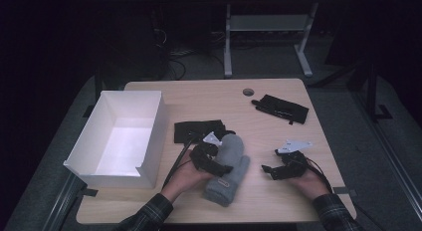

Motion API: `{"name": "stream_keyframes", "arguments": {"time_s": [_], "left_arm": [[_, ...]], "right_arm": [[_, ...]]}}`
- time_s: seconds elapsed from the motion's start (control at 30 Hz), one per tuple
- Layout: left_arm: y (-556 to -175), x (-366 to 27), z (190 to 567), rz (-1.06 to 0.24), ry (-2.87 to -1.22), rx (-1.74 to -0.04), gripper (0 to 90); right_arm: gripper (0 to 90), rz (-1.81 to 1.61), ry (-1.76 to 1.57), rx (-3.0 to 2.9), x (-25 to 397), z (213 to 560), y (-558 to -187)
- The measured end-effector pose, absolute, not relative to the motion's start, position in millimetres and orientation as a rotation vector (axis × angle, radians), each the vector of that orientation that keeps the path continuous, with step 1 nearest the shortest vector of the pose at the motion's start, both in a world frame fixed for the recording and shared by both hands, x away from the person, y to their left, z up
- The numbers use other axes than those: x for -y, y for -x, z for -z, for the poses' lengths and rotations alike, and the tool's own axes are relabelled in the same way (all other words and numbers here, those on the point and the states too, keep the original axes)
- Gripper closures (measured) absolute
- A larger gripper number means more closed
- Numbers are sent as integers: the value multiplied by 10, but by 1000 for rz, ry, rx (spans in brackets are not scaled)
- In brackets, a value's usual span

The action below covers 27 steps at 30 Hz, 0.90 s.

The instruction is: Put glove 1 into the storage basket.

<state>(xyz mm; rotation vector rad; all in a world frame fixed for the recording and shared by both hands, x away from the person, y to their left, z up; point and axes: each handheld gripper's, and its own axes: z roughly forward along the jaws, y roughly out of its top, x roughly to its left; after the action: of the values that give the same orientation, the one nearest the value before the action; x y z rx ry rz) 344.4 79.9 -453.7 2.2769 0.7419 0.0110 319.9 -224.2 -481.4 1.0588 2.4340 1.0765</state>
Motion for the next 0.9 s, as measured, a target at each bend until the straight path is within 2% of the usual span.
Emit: {"name": "stream_keyframes", "arguments": {"time_s": [0.37, 0.63, 0.9], "left_arm": [[-3500, -783, 4642, 77, -2265, -742, 151], [-3515, -784, 4645, 209, -2245, -692, 466], [-3500, -749, 4584, 211, -2291, -653, 694]], "right_arm": [[178, -1076, -1060, -2433, 2241, 4815, -3199], [178, -1076, -1056, -2432, 2242, 4816, -3202], [178, -1076, -1061, -2432, 2240, 4815, -3200]]}}
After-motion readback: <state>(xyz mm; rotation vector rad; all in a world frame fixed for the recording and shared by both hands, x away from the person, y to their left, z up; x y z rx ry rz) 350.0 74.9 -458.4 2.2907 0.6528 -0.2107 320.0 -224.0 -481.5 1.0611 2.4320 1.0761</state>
